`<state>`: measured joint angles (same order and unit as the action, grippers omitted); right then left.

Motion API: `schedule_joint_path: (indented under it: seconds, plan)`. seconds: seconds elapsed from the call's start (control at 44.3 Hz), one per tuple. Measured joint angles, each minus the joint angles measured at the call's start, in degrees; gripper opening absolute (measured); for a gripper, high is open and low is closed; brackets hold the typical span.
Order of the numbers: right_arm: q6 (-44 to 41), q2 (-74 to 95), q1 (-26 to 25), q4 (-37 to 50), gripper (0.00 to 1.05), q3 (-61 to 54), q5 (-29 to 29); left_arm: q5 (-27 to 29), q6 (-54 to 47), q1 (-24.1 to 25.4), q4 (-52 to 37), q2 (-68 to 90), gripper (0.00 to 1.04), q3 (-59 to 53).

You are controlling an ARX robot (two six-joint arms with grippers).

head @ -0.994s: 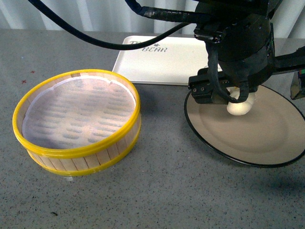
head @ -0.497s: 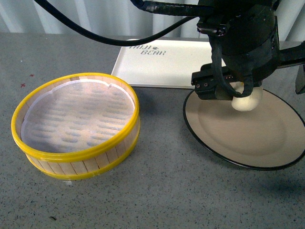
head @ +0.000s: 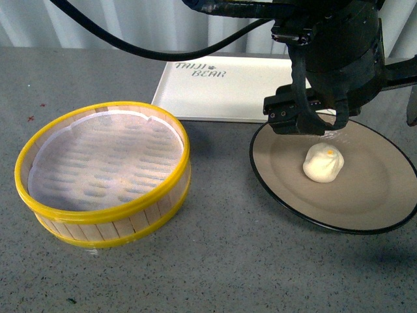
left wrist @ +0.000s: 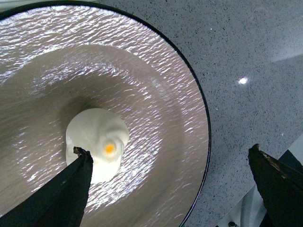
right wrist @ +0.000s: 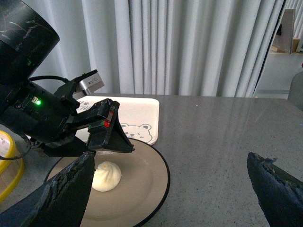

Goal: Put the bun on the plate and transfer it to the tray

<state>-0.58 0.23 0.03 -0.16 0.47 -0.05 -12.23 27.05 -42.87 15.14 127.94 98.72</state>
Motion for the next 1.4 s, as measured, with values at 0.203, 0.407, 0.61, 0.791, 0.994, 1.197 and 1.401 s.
schedule_joint_path:
  seconds: [0.203, 0.407, 0.61, 0.791, 0.994, 1.197, 1.401]
  plan:
    - [0.0, 0.0, 0.0, 0.0, 0.96, 0.0, 0.0, 0.55, 0.39, 0.13, -3.85, -0.39, 0.98, -0.77]
    - [0.0, 0.0, 0.0, 0.0, 0.96, 0.0, 0.0, 2.19, 1.33, 1.92, -11.02, -3.72, 0.98, -6.23]
    - [0.0, 0.0, 0.0, 0.0, 0.96, 0.0, 0.0, 2.64, 2.78, 8.24, -16.28, -7.74, 0.98, -12.98]
    - [0.0, 0.0, 0.0, 0.0, 0.96, 0.0, 0.0, 2.6, 6.01, 14.34, -19.56, -8.61, 0.98, -16.22]
    - [0.0, 0.0, 0.0, 0.0, 0.96, 0.0, 0.0, 2.97, 9.05, 20.68, -23.91, -10.8, 0.98, -21.77]
    - [0.0, 0.0, 0.0, 0.0, 0.96, 0.0, 0.0, 18.6, -1.2, 27.17, -44.94, -20.15, 0.87, -37.2]
    - [0.0, 0.0, 0.0, 0.0, 0.96, 0.0, -0.02, 23.56, -22.82, 31.5, -73.72, -32.74, 0.48, -60.94]
